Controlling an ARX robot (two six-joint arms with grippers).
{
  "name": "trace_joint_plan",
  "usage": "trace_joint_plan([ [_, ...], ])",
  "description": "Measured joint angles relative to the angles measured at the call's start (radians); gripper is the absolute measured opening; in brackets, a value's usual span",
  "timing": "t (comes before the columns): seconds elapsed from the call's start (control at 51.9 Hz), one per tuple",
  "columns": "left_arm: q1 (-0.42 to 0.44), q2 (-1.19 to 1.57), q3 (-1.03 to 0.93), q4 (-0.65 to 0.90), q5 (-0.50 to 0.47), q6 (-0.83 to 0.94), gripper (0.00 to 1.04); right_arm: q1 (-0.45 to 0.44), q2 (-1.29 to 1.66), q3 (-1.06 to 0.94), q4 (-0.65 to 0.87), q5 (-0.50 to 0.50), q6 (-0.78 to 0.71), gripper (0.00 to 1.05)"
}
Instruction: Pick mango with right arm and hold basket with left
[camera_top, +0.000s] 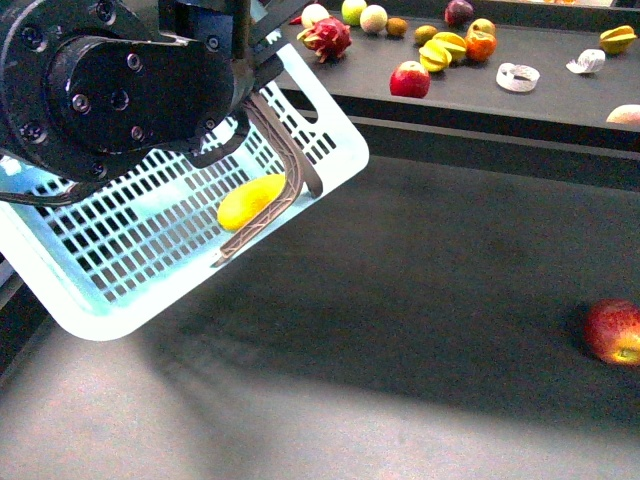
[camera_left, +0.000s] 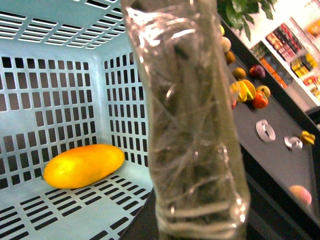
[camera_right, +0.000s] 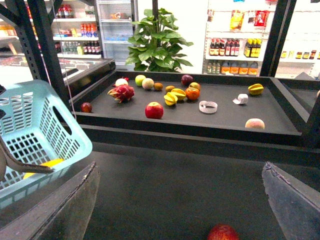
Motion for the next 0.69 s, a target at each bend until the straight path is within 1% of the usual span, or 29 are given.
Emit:
trace_joint_plan([
  [0.077, 0.016, 0.026, 0.04, -0.052, -0.054, -0.174, 0.05, 0.0, 0.0, 0.0, 0.0, 0.001, 0.0, 0.97],
  [0.193, 0.028, 0.058, 0.085, -0.067, -0.119, -0.384, 0.05, 0.0, 0.0, 0.0, 0.0, 0.001, 0.0, 0.97],
  [0.327, 0.044, 0.089, 0.13, -0.101, -0.143, -0.512, 0.05, 0.0, -0.001, 0.0, 0.0, 0.0, 0.0, 0.97],
  [0.501, 0.063, 0.136, 0.19, -0.195, -0.16, -0.64, 0.05, 0.0, -0.001, 0.0, 0.0, 0.001, 0.0, 0.97],
  [0.693, 0.075, 0.18, 0.227, -0.264, -0.145, -0.747, 0.05, 0.0, -0.001, 0.0, 0.0, 0.0, 0.0, 0.97],
])
